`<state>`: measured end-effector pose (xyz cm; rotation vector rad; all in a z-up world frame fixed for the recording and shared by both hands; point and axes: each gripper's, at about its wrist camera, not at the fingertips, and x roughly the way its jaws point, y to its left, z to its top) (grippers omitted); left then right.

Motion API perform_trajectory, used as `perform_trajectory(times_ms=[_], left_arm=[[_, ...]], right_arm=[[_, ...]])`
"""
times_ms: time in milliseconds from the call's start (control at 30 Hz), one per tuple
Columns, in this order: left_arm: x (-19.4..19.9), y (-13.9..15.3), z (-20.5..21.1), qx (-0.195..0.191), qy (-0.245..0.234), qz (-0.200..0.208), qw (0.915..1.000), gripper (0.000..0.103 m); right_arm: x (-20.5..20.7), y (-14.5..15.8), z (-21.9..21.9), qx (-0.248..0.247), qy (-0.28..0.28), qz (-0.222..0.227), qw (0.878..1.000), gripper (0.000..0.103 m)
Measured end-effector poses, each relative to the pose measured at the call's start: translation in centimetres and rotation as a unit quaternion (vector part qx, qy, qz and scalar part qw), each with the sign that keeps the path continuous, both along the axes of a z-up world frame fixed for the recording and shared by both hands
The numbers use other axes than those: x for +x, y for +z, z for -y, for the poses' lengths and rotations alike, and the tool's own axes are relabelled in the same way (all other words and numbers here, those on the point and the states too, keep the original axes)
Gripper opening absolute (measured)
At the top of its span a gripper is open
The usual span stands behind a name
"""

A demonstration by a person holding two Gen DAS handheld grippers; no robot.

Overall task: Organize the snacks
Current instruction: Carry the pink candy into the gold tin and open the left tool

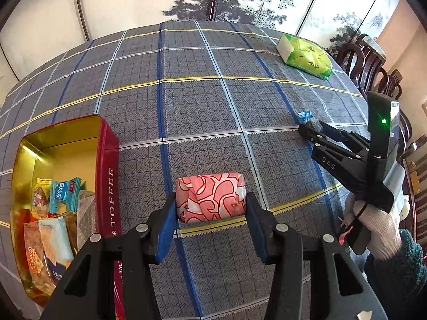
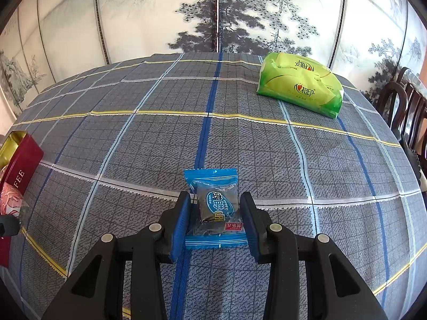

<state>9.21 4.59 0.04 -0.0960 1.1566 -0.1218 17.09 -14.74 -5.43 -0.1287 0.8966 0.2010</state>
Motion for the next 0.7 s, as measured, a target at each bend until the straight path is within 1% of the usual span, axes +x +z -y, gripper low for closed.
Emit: perform_trajectory(times_ms=[200, 333, 500, 633, 700], left_arm=[[-1.1, 2.2, -1.8, -0.001, 0.012, 0.013, 0.9998, 0.045], [-1.5, 3.6, -4.1, 0.002, 0.029, 0.025, 0.9993, 0.045], [-1.7, 4.3, -7.5, 0.022, 0.063, 0.032, 0.9972, 0.045], [-1.5, 4.3, -10.3, 0.028, 0.089, 0.029, 0.9952, 0.045], [-1.4, 4.2, -11.4, 0.038, 0.101, 0.03, 0.9937, 0.045]], right_arm=[[0.0, 0.0, 0.1, 0.001, 0.0, 0.0, 1.0, 0.041], [0.0, 0.0, 0.0, 0.001, 0.0, 0.0, 1.0, 0.041], [0.0, 0.0, 0.0, 0.001, 0.001, 0.0, 1.0, 0.041], [0.0, 0.0, 0.0, 0.001, 0.001, -0.001, 1.0, 0.041], [0.0, 0.0, -0.1, 0.001, 0.001, -0.001, 1.0, 0.041]])
